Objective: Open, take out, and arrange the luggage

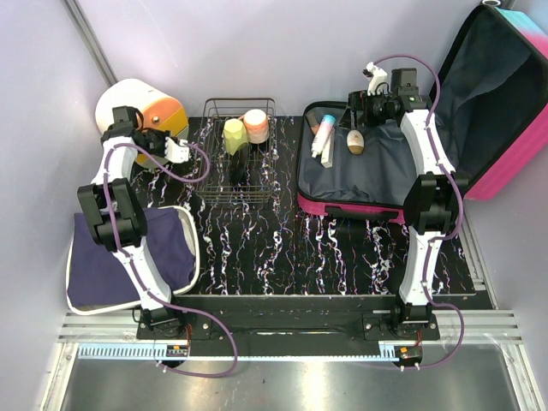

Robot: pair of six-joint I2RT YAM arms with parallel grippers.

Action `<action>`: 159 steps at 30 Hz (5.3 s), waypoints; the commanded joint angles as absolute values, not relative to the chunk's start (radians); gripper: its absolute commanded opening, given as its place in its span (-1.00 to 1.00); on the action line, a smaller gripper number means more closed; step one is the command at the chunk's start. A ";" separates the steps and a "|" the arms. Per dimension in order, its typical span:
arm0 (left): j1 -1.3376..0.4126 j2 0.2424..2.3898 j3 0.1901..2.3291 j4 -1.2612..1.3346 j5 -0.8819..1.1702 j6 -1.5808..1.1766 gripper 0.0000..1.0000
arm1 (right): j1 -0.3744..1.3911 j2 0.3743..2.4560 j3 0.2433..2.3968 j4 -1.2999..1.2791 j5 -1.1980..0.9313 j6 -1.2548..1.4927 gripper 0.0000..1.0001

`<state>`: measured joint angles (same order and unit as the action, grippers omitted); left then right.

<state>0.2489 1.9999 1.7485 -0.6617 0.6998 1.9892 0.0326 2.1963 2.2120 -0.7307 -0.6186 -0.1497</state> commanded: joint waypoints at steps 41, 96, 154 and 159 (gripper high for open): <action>0.281 1.875 1.628 -0.316 0.701 1.980 -0.01 | 0.038 2.174 2.227 -0.730 -0.672 -0.130 0.99; -0.019 1.949 2.022 -0.666 0.386 0.403 0.15 | 0.239 2.237 2.369 -0.874 -0.670 -0.219 0.99; 0.235 2.071 2.029 -0.531 -0.006 -0.988 -0.66 | 0.239 2.309 2.525 -0.996 -0.546 -0.232 0.99; 0.213 2.063 2.008 -0.515 0.043 -0.974 -1.00 | 0.239 2.304 2.522 -1.000 -0.545 -0.236 1.00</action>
